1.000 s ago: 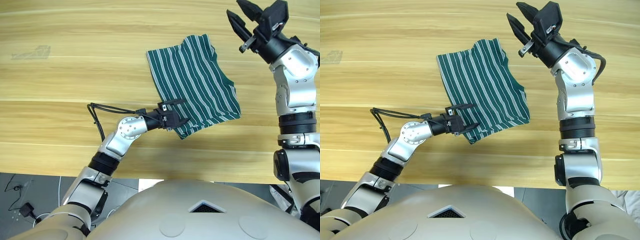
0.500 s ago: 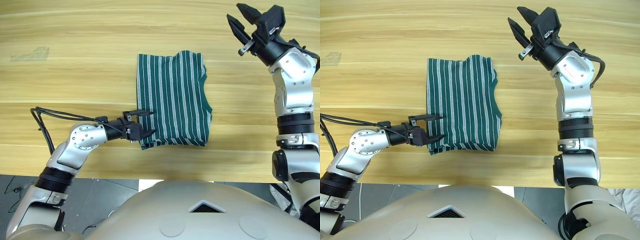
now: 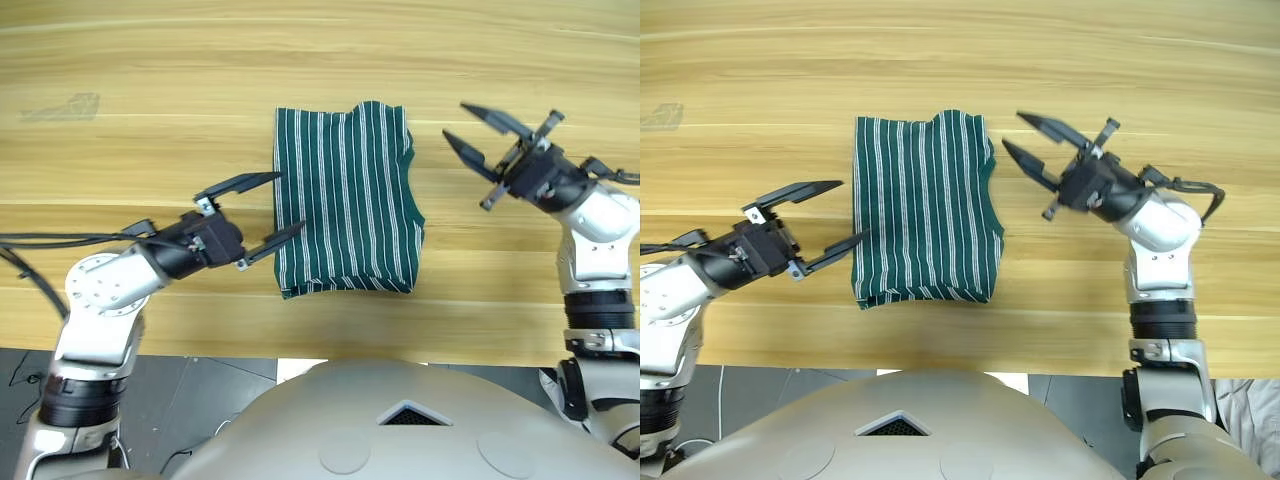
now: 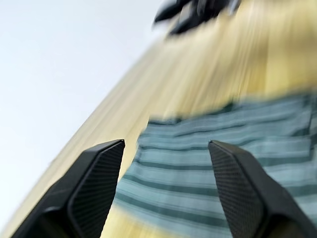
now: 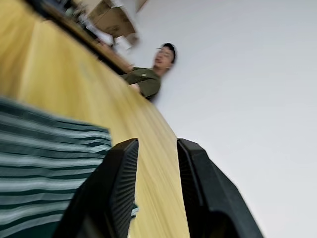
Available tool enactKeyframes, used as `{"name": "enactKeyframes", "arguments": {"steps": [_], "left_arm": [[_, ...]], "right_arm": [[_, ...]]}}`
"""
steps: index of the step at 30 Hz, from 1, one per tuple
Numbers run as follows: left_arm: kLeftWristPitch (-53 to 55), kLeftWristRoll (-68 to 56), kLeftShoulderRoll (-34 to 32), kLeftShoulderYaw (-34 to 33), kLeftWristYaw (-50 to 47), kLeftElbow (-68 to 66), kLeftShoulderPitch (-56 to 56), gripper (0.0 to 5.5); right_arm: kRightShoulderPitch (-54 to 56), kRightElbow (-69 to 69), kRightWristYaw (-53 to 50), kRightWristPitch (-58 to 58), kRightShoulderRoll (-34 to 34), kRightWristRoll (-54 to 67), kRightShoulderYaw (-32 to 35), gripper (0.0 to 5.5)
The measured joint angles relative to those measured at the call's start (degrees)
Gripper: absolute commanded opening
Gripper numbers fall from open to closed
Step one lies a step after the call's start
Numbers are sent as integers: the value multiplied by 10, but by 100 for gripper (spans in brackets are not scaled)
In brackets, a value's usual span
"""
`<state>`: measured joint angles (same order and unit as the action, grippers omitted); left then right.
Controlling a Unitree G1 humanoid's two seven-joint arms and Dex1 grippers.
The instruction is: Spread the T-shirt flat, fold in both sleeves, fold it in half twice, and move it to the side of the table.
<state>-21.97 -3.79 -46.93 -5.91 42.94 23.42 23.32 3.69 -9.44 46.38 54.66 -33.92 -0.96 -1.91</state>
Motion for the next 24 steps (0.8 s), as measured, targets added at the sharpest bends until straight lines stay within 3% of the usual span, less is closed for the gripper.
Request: {"name": "enactKeyframes", "arguments": {"steps": [4, 10, 16, 24], "left_arm": [[-152, 202, -26, -23, -39, -56, 74, 314], [-298, 372, -36, 4, -125, -137, 64, 314], [-331, 400, -41, 32, -179, -193, 18, 314], [-339, 397, -37, 128, -189, -240, -83, 314]], "right_arm": [[-26, -59, -4, 173, -74, -137, -5, 143], [32, -154, -55, 297, -84, -311, -23, 143], [35, -193, -115, 311, -84, -381, -54, 143], [39, -204, -165, 276, -83, -375, -133, 143]]}}
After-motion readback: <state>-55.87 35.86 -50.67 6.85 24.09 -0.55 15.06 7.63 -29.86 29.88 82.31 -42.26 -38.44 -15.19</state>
